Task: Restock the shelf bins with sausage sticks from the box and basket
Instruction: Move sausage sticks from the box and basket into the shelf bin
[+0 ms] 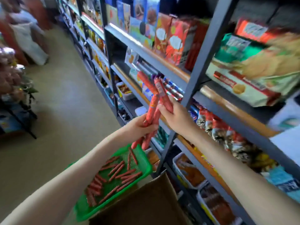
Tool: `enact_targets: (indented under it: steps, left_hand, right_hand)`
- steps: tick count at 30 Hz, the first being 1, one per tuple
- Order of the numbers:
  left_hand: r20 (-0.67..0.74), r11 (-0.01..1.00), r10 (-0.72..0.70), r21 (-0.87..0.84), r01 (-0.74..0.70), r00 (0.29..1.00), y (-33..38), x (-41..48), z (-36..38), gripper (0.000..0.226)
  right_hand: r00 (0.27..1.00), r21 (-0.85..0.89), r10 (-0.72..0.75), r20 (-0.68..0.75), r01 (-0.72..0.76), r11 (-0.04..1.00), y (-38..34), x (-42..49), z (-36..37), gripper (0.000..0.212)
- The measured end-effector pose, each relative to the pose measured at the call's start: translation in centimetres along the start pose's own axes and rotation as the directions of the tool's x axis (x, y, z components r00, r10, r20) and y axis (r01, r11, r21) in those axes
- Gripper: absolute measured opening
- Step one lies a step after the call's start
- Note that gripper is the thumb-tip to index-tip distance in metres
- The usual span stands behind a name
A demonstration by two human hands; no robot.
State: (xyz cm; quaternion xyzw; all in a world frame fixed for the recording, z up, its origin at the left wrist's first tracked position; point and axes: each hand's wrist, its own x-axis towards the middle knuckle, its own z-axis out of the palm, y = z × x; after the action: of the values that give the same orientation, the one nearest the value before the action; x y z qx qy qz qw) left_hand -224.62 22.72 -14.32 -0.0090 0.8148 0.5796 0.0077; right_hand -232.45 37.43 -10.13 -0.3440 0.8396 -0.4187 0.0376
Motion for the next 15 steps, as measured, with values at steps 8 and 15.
enact_targets:
  steps: [8,15]
  left_hand:
    - [-0.101,0.923,0.34,0.226,-0.311,0.935,11.5,5.6,4.2,0.011]
    - [-0.004,0.702,0.637,0.417,-0.578,0.771,18.2,8.9,11.0,0.028]
  right_hand:
    - [0.92,-0.463,-0.131,-0.369,-0.06,0.884,-0.8,-9.3,-17.3,0.03]
    - [0.866,-0.617,0.069,-0.495,-0.406,0.674,3.9,-15.0,-26.3,0.026]
